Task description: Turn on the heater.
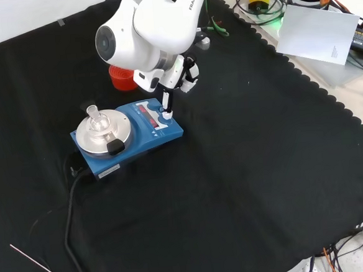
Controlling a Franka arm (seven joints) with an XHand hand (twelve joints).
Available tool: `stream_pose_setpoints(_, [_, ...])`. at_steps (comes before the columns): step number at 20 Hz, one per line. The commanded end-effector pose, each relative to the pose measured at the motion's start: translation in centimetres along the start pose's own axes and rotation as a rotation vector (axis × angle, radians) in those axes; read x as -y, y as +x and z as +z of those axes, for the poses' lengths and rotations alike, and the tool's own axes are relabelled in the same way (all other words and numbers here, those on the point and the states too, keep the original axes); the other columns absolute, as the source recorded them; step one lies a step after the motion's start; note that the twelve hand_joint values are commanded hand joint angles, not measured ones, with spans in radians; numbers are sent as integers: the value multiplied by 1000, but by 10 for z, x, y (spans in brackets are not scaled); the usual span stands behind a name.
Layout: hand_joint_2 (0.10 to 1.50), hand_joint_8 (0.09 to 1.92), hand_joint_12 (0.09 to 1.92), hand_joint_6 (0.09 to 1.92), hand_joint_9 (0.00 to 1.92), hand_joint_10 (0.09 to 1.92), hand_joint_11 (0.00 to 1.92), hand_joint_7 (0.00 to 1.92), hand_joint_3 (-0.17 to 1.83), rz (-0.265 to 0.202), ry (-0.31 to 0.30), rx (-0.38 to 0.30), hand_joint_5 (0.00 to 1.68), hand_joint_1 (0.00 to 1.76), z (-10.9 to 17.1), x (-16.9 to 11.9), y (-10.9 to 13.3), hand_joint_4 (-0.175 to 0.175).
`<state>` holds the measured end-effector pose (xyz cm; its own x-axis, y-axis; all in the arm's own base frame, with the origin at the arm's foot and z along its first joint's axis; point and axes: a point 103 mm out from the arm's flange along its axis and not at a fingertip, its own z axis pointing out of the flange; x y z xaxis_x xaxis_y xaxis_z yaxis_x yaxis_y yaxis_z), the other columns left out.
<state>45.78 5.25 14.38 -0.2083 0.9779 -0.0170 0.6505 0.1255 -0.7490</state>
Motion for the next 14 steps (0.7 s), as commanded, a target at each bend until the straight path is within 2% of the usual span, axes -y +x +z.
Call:
stream_pose_setpoints(1, [624, 1716, 1390, 87, 1882, 1524, 1815, 1800, 1108, 2, 2, -1, 396, 1450, 2, -1, 0, 1])
stream_pose_setpoints(7, [623, 1712, 1388, 87, 1881, 1522, 1815, 1801, 1110, -6, -6, -11, 398, 1449, -5, 4, 3, 1])
stream_pose_setpoints(14, [622, 1711, 1386, 87, 1882, 1520, 1814, 1803, 1111, -19, -67, -13, 403, 1449, -45, 36, 12, 1])
